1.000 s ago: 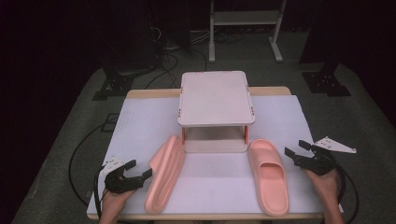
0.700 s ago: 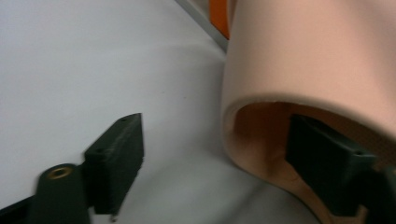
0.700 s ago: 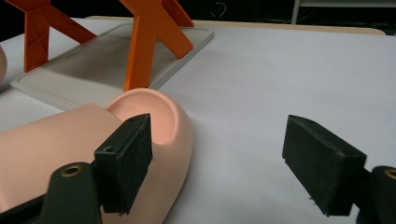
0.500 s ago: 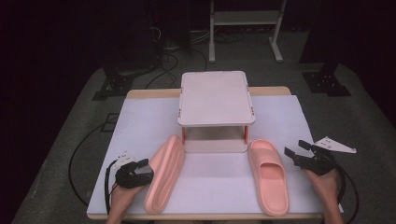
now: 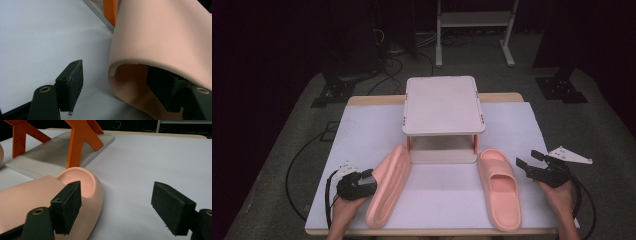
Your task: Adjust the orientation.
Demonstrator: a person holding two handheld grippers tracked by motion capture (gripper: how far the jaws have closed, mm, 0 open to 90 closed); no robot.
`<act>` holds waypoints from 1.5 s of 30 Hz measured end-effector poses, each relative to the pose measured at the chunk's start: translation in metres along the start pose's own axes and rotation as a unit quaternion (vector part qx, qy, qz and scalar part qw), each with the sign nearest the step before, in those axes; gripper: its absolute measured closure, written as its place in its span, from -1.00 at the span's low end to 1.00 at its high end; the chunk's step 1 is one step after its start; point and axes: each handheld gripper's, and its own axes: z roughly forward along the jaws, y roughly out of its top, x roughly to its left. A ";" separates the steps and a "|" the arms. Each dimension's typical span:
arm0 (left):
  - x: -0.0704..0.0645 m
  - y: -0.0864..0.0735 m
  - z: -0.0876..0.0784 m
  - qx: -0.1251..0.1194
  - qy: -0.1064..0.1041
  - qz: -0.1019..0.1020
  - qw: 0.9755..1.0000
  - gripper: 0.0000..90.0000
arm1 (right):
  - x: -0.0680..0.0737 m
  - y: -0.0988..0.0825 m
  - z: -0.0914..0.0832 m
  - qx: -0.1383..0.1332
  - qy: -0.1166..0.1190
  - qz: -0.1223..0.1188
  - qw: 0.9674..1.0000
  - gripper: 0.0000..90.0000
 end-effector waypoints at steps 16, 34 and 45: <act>-0.008 0.003 0.000 -0.005 -0.006 0.012 1.000 -0.35 | -0.001 0.000 -0.001 -0.003 -0.001 -0.004 1.000 -0.47; -0.022 0.009 0.000 -0.019 -0.026 0.023 0.999 -0.35 | 0.000 0.000 -0.002 -0.005 -0.002 0.000 1.000 -0.47; -0.036 0.012 0.004 -0.029 -0.051 0.036 0.998 -0.35 | -0.001 0.000 -0.003 -0.007 -0.003 0.000 1.000 -0.47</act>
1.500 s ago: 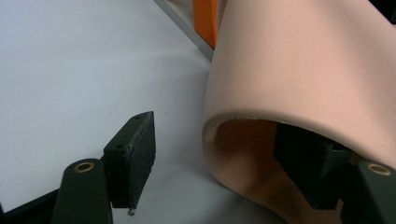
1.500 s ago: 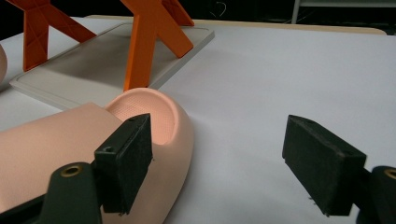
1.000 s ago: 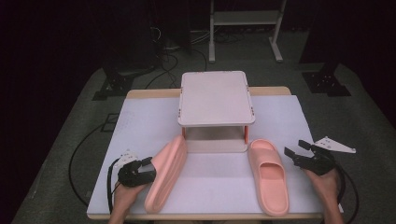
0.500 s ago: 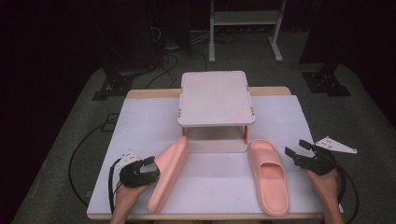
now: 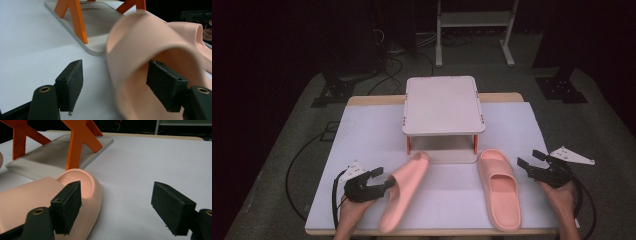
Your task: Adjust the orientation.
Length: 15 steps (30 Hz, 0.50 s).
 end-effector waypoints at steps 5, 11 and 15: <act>-0.012 0.001 0.013 0.012 -0.008 0.014 1.000 -0.37 | 0.000 0.000 0.000 -0.001 0.001 0.000 1.000 -0.47; -0.028 0.001 0.027 0.040 -0.023 0.047 0.998 -0.41 | -0.001 0.000 -0.001 0.000 0.002 0.003 1.000 -0.47; -0.029 0.002 0.029 0.040 -0.024 0.051 0.998 -0.41 | -0.002 -0.001 -0.002 -0.005 0.006 0.010 1.000 -0.47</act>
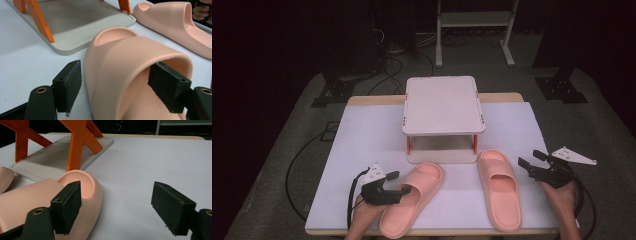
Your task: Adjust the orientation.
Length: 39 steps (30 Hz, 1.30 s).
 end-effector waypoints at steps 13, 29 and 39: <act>-0.006 -0.001 0.006 0.030 0.010 0.033 0.999 -0.16 | 0.002 0.000 0.000 -0.001 0.009 -0.003 1.000 -0.47; -0.007 -0.002 0.009 0.046 0.041 0.050 0.997 0.36 | 0.009 0.001 -0.008 -0.004 0.033 -0.002 0.999 -0.47; -0.008 -0.003 0.007 0.040 0.056 0.043 0.997 0.55 | 0.017 -0.001 -0.017 -0.003 0.044 -0.012 0.999 -0.47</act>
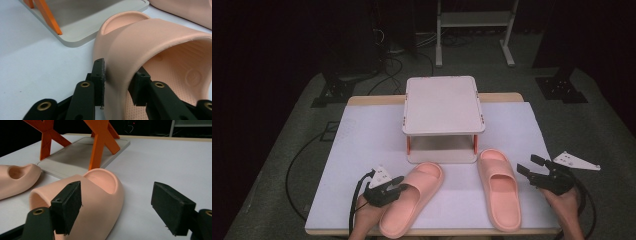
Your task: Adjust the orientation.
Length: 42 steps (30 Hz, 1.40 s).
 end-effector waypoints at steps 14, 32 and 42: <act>0.004 -0.001 -0.007 -0.012 0.021 -0.012 1.000 0.75 | 0.014 -0.007 -0.004 0.002 0.018 -0.008 1.000 -0.47; 0.012 -0.001 -0.020 -0.041 0.035 -0.036 0.998 0.78 | 0.034 -0.015 -0.009 0.006 0.037 -0.024 0.999 -0.47; 0.016 -0.002 -0.026 -0.055 0.041 -0.048 0.997 0.78 | 0.040 -0.025 -0.003 0.032 0.030 -0.038 0.998 -0.37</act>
